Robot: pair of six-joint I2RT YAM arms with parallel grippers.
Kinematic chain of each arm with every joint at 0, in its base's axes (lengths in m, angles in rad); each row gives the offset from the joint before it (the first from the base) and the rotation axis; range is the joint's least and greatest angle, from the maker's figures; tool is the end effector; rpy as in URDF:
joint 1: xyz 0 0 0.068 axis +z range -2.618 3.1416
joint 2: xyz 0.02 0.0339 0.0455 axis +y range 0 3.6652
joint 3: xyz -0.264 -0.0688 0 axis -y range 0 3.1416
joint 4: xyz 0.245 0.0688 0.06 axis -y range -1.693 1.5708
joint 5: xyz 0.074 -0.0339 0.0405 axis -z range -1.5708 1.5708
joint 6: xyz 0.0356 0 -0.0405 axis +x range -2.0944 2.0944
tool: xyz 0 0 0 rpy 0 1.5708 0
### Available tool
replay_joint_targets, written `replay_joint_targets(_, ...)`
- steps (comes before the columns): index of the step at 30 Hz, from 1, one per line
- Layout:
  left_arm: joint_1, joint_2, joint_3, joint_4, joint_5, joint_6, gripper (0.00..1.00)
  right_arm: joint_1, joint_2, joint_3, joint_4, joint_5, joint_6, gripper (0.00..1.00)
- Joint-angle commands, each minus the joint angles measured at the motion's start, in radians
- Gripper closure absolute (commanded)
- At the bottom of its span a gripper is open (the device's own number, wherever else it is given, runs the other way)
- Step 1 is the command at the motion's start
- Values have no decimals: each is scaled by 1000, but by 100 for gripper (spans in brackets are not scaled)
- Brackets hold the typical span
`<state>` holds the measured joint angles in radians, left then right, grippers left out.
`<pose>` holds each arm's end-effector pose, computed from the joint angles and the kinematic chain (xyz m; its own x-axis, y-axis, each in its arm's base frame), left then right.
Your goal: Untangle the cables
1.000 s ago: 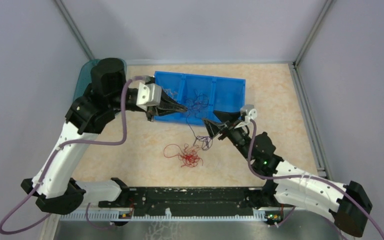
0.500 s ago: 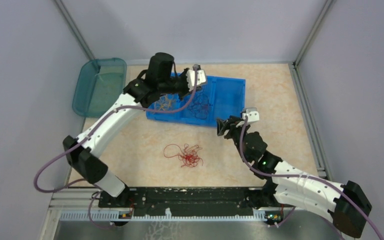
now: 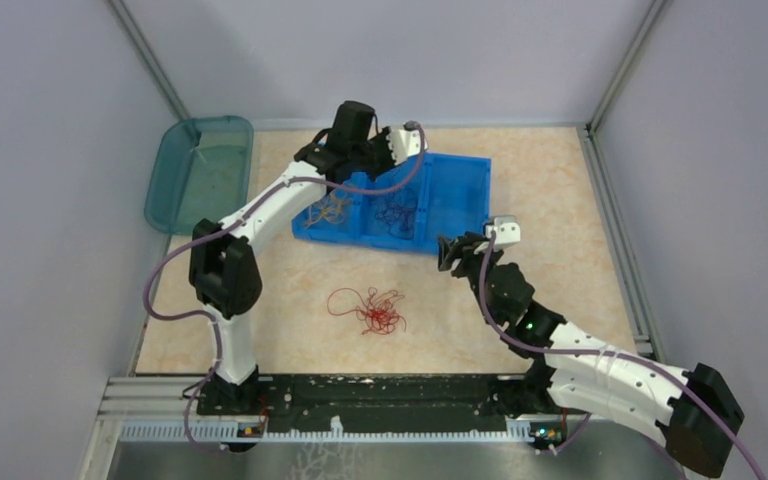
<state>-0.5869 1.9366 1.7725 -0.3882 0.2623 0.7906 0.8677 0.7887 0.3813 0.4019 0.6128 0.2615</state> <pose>0.3764 -0.2614 0.3223 0.2035 0.6891 -0.6955 0.8160 0.2732 0.5094 0.1357 0.1285 0.2582 -0.0686 0.2461 -0.9668 -0.2427 0.9359 0.2555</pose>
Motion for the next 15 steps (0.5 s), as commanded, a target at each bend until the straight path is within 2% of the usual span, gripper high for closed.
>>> replay_joint_targets(1,-2,23,98,4,23,-12,73,-8,-22,57,7,6,-16,38)
replay_joint_targets(2,-1,28,116,-18,32,-23,58,-8,-21,61,3,-8,-18,38)
replay_joint_targets(3,1,30,138,-45,46,-31,38,-7,-18,66,-2,-31,-23,38)
replay_joint_targets(5,8,22,179,-126,110,-25,9,-7,-7,77,-21,-66,-25,37)
replay_joint_targets(6,15,12,195,-166,138,-25,4,-8,-3,86,-32,-87,-25,37)
replay_joint_targets(10,65,-78,172,-317,291,-9,0,-9,13,102,-54,-291,-43,37)
replay_joint_targets(13,108,-189,38,-449,389,102,0,-9,52,130,-109,-485,-54,36)
replay_joint_targets(15,118,-280,-98,-534,407,197,0,-7,89,153,-155,-548,-45,36)
